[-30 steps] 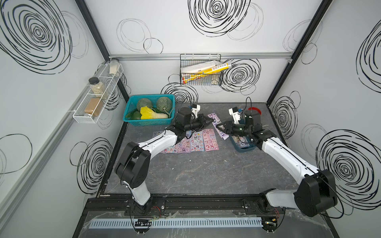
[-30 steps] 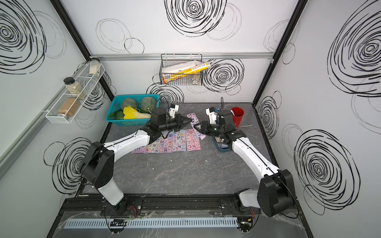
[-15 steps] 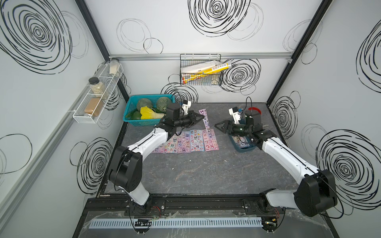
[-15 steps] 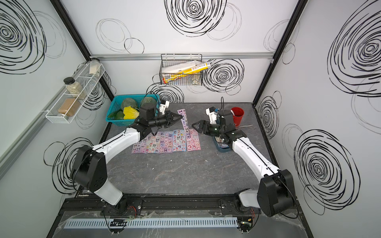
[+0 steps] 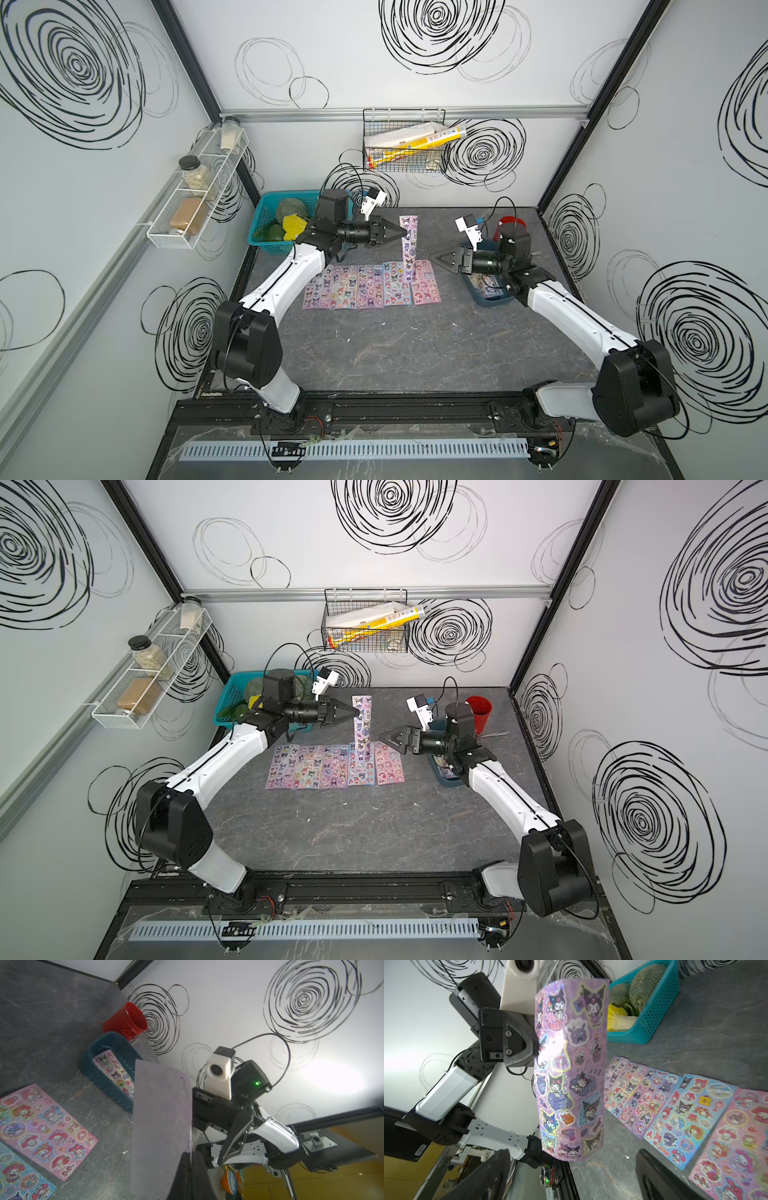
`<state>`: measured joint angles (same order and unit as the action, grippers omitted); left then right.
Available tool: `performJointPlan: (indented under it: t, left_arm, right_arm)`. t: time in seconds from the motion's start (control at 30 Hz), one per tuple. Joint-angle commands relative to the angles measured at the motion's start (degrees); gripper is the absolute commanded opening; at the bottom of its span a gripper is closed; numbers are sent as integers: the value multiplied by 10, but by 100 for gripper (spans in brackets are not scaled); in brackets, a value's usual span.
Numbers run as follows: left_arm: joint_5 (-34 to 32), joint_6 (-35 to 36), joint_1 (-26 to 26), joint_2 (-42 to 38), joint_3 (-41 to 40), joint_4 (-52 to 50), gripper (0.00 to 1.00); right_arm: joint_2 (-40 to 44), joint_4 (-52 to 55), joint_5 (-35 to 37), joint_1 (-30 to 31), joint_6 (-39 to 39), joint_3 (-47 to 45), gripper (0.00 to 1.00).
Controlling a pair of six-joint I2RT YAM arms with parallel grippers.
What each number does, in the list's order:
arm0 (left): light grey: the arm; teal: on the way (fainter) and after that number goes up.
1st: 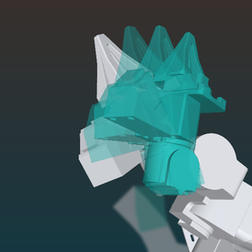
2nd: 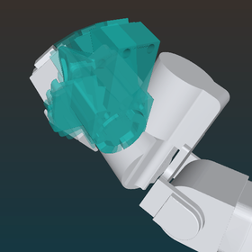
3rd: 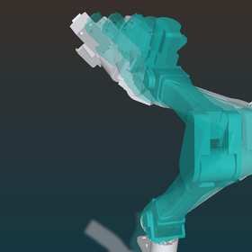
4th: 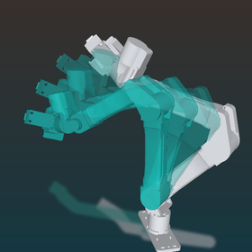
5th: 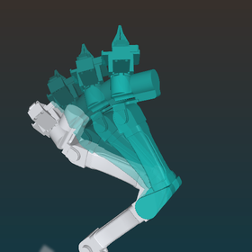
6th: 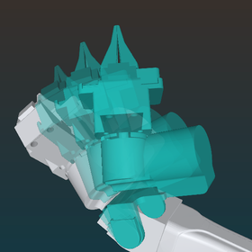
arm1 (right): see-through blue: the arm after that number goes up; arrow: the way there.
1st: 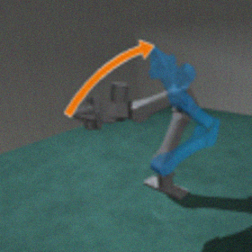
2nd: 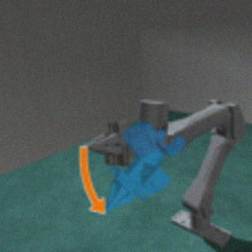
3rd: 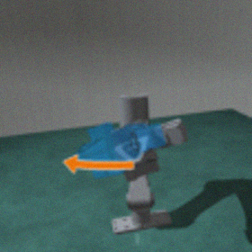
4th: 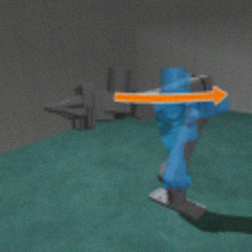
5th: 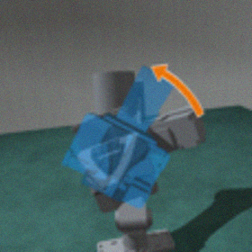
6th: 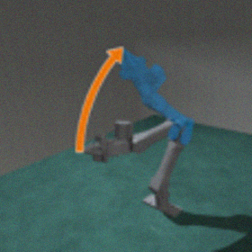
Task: Take the stickers out of the storage box
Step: Place the sticker at the center of the board.
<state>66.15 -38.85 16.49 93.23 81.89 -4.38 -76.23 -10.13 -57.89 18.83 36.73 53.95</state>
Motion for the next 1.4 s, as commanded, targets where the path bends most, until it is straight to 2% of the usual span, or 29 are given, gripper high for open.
performJointPlan:
  t: [0.0, 0.17, 0.33, 0.6, 1.03, 1.37]
  left_arm:
    - [76, 55, 0, -1, 31, -42, 0]
    - [110, 62, 9, 0, 45, -52, 0]
    - [134, 79, 27, 11, 66, -75, 0]
    - [138, 100, 49, 19, 97, -107, 0]
    - [96, 92, 7, 36, 85, -113, 0]
    - [88, 108, -7, 31, 63, -130, 0]
  right_arm:
    - [-12, -60, -69, 0, 2, 6, 98]
    - [-12, -133, -99, 9, 36, 2, 100]
    - [-36, -141, -118, 34, 26, 21, 100]
    - [-47, -176, -136, 45, 40, 38, 100]
    - [-13, -19, -151, 45, -72, 72, 95]
    - [-12, -11, -126, 45, -72, 65, 89]
